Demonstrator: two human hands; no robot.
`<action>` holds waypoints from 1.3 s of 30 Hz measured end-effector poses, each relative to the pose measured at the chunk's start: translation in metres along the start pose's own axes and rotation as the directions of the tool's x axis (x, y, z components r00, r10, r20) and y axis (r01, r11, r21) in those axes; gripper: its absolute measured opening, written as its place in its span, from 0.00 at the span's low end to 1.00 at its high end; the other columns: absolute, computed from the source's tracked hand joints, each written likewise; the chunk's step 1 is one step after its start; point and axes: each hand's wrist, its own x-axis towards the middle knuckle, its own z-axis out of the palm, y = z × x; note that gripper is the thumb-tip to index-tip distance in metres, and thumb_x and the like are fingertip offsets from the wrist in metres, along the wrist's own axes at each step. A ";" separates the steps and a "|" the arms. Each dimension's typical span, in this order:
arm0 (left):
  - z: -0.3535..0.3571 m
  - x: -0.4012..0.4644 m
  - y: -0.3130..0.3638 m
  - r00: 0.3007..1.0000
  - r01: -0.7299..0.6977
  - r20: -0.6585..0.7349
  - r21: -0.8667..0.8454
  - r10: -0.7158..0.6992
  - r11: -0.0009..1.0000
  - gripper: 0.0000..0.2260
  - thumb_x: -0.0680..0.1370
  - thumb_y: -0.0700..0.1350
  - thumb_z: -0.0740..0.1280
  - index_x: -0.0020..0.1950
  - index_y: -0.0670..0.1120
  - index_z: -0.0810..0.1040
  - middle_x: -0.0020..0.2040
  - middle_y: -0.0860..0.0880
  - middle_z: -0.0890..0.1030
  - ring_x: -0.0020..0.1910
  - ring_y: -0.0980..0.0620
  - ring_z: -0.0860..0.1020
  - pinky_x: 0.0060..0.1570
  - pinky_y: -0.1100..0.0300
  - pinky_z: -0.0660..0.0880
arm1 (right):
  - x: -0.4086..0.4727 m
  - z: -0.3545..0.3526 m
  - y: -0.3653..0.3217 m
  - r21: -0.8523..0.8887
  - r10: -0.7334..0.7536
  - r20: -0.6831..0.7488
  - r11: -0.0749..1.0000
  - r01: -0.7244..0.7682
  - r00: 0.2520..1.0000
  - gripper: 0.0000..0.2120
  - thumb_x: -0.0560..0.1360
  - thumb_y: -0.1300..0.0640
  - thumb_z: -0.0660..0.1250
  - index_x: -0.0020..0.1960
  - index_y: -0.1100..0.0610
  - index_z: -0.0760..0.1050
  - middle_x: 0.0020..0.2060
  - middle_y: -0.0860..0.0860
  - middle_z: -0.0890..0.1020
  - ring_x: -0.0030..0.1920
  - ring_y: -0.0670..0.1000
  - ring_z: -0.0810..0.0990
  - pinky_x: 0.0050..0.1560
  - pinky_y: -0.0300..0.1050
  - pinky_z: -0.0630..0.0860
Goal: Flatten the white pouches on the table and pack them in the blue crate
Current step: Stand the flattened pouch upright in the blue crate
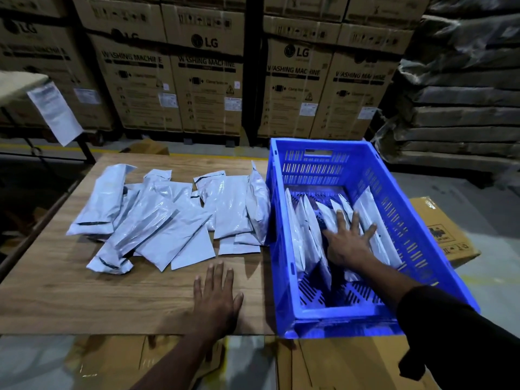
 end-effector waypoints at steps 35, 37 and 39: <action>0.000 -0.001 -0.002 0.999 -0.032 0.005 0.046 0.032 0.998 0.30 0.79 0.62 0.54 0.72 0.44 0.75 0.75 0.40 0.71 0.74 0.39 0.67 0.73 0.43 0.45 | -0.003 0.001 0.041 0.178 -0.134 -0.111 0.972 0.152 0.985 0.33 0.72 0.50 0.71 0.75 0.46 0.63 0.79 0.47 0.45 0.70 0.63 0.56 0.51 0.65 0.78; 0.000 -0.002 -0.001 0.999 -0.033 0.002 0.044 0.033 0.998 0.31 0.77 0.61 0.56 0.72 0.43 0.76 0.75 0.40 0.71 0.73 0.38 0.70 0.73 0.43 0.45 | -0.008 -0.003 0.028 0.210 -0.161 -0.157 0.959 0.192 0.974 0.32 0.73 0.51 0.70 0.74 0.47 0.65 0.80 0.49 0.48 0.70 0.63 0.58 0.50 0.63 0.79; -0.002 -0.002 0.000 1.000 -0.028 0.007 0.039 0.028 0.999 0.31 0.77 0.61 0.56 0.71 0.43 0.77 0.75 0.40 0.71 0.73 0.37 0.70 0.73 0.43 0.45 | -0.011 -0.007 0.011 0.231 -0.166 -0.207 0.949 0.214 0.964 0.27 0.74 0.54 0.68 0.72 0.48 0.66 0.79 0.50 0.49 0.68 0.64 0.59 0.49 0.63 0.79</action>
